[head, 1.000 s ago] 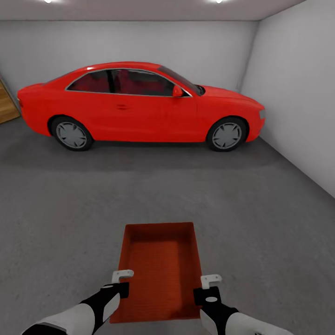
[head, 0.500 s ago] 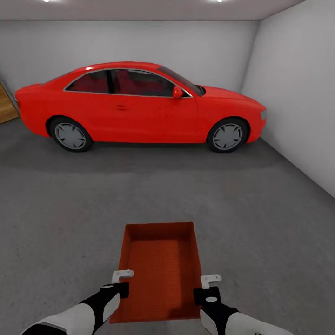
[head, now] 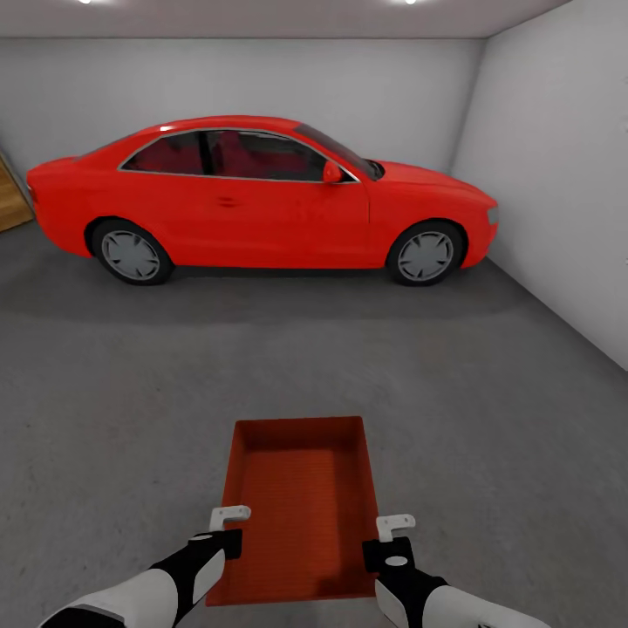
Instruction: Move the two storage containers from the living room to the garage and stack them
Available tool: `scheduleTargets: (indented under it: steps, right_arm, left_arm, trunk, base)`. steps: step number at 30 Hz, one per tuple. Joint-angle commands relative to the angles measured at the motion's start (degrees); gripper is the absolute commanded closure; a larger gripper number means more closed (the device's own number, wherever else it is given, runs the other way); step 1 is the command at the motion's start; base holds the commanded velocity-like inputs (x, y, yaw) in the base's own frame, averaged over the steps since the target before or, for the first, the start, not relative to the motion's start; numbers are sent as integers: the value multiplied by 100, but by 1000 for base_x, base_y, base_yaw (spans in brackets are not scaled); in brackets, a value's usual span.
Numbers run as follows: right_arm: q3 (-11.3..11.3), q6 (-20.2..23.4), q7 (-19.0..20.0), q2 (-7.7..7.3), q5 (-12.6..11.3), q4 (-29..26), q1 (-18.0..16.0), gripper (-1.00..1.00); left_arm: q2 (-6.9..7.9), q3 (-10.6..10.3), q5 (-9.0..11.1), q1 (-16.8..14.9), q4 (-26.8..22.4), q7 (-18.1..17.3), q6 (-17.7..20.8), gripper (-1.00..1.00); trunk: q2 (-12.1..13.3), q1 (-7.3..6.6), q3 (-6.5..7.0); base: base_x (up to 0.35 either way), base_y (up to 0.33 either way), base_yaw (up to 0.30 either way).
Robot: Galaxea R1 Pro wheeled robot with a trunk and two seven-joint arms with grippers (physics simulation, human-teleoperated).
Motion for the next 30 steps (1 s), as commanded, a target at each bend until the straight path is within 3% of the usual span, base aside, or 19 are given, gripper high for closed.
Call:
scheduleTargets:
  steps: [1, 30]
  right_arm:
    - [-84, -111, -70, -15, 35, 1, -5, 100]
    - [-84, -111, -79, -15, 35, 3, -5, 100]
  left_arm:
    - [78, 421, 198, -2, -5, 73, 49, 100]
    - [78, 417, 198, -2, -5, 73, 49, 100]
  trunk:
    - [-7, 1, -8]
    - [-7, 1, -8]
  base:
    - [0, 0, -185]
    - [0, 0, -280]
